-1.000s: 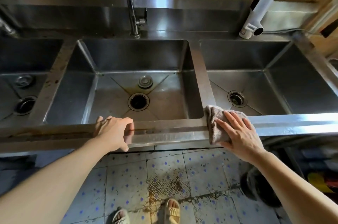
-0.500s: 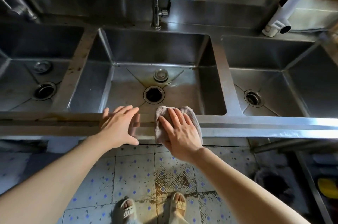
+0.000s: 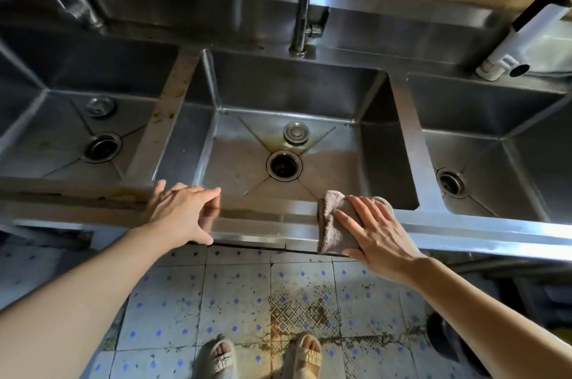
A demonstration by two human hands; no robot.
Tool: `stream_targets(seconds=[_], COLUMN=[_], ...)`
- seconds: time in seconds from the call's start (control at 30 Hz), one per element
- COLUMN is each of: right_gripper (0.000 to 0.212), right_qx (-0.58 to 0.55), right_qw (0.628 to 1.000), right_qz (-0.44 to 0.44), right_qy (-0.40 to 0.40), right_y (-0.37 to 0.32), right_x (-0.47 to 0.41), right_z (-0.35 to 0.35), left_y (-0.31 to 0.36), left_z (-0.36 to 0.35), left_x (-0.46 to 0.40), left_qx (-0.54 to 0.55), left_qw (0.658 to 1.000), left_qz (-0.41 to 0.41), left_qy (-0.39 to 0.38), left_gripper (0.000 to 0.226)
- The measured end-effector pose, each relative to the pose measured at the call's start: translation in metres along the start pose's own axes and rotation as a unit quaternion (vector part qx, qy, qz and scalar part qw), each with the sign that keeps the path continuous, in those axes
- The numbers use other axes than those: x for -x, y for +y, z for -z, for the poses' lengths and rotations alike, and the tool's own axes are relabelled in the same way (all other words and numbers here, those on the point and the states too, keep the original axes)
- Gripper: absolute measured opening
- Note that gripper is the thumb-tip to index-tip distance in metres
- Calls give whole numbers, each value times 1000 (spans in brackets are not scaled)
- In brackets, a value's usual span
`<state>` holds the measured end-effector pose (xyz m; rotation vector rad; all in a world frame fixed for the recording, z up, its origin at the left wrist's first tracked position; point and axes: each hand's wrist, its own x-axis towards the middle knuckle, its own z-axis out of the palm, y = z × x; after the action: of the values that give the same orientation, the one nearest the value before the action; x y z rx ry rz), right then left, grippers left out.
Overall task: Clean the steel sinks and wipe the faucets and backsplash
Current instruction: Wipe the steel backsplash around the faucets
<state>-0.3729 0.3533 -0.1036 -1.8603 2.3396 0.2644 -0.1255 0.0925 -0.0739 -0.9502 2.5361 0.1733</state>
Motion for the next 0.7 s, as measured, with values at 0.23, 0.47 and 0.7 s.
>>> stream_targets(seconds=[0.23, 0.47, 0.7], right_gripper=[69, 73, 70], right_qx=[-4, -44, -67], right_qw=[998, 997, 993], right_qz=[33, 34, 61], right_qy=[46, 57, 72], right_y=[-100, -198, -220], right_x=[-63, -124, -142], right_z=[13, 25, 26], left_y=[-6, -66, -105], left_z=[-1, -7, -12], left_x=[-1, 12, 15], left_qx=[18, 36, 15], left_qw=[999, 999, 999], left_qz=[-40, -19, 23], left_qy=[5, 27, 24], left_gripper=[94, 123, 95])
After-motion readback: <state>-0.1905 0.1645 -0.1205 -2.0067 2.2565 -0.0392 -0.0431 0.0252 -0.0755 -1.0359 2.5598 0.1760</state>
